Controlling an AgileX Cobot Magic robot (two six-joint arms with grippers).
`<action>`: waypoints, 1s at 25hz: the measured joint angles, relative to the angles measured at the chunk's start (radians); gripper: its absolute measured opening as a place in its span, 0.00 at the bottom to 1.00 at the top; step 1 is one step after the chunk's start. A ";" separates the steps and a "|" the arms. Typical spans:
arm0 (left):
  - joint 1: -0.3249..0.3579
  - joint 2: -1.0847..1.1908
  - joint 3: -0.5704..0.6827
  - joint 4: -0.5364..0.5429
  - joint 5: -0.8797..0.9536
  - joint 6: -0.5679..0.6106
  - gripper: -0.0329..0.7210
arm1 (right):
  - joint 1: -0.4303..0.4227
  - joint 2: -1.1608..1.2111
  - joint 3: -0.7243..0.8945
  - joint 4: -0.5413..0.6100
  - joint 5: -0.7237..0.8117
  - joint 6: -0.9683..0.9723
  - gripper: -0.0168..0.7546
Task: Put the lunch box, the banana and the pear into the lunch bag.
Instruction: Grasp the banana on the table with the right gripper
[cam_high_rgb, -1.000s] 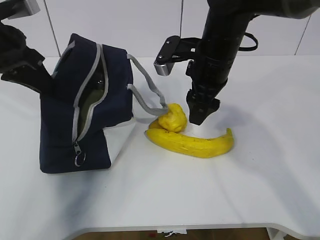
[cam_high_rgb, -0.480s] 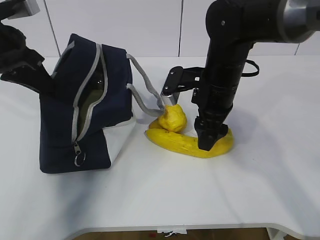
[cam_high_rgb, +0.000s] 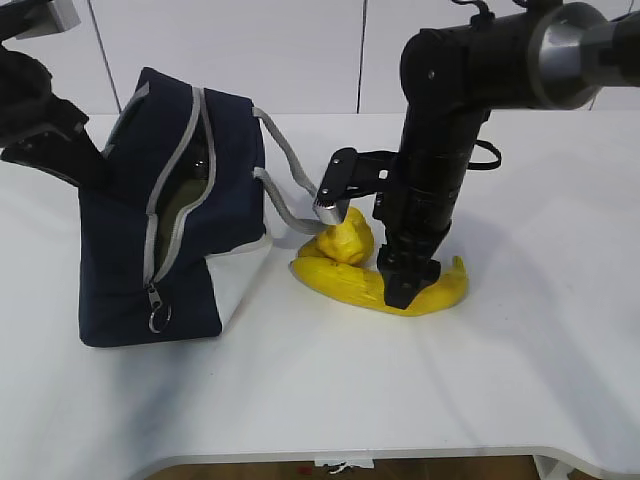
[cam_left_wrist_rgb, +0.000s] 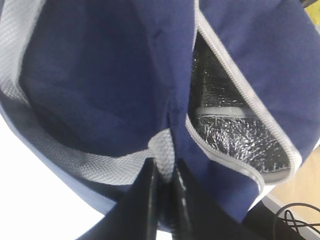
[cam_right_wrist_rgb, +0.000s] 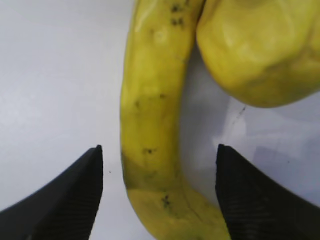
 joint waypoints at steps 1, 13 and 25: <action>0.000 0.000 0.000 0.000 0.000 0.000 0.06 | 0.000 0.002 0.000 0.004 0.000 -0.001 0.71; 0.000 0.000 0.000 0.000 0.002 0.000 0.06 | 0.000 0.027 0.000 0.019 -0.019 -0.001 0.71; 0.000 0.000 0.000 0.000 0.002 0.000 0.06 | 0.000 0.043 0.000 0.043 -0.030 0.011 0.71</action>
